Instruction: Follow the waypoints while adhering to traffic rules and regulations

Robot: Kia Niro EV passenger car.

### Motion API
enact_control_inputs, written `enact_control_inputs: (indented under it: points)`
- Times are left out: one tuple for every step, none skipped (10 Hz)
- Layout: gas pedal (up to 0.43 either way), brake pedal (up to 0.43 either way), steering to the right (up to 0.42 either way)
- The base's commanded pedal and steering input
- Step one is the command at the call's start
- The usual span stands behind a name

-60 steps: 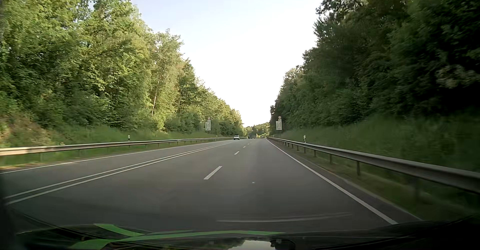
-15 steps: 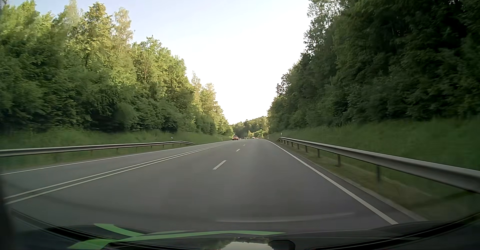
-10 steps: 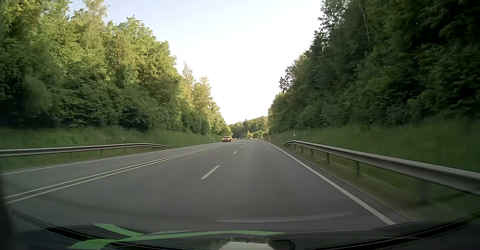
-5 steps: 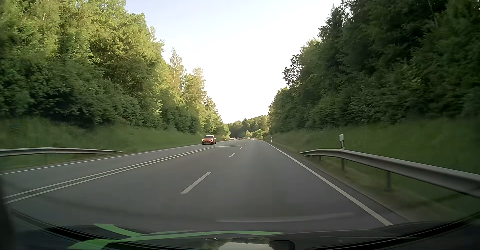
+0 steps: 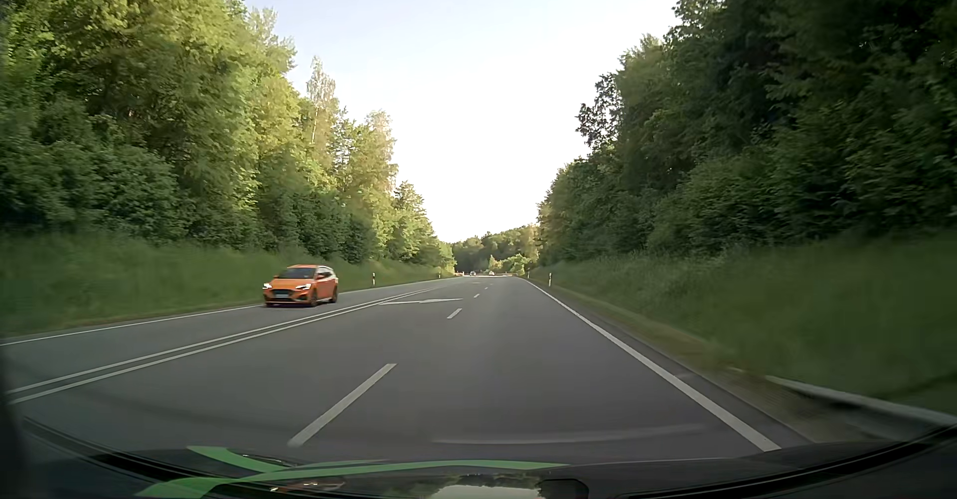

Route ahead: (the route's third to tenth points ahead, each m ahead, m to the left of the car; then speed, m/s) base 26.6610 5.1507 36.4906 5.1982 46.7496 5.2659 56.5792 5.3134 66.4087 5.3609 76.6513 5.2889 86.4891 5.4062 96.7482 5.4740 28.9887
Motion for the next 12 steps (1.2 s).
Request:
enact_control_inputs:
  points:
    - [0.287,0.000,0.000]
    - [0.287,0.000,0.000]
    - [0.299,0.000,0.000]
    - [0.331,0.000,0.000]
    - [0.339,0.000,-0.001]
    - [0.339,0.000,-0.002]
    - [0.350,0.000,-0.001]
    - [0.378,0.000,-0.001]
    - [0.390,0.000,-0.001]
    - [0.390,0.000,-0.002]
    - [0.390,0.000,-0.002]
    - [0.370,0.000,-0.001]
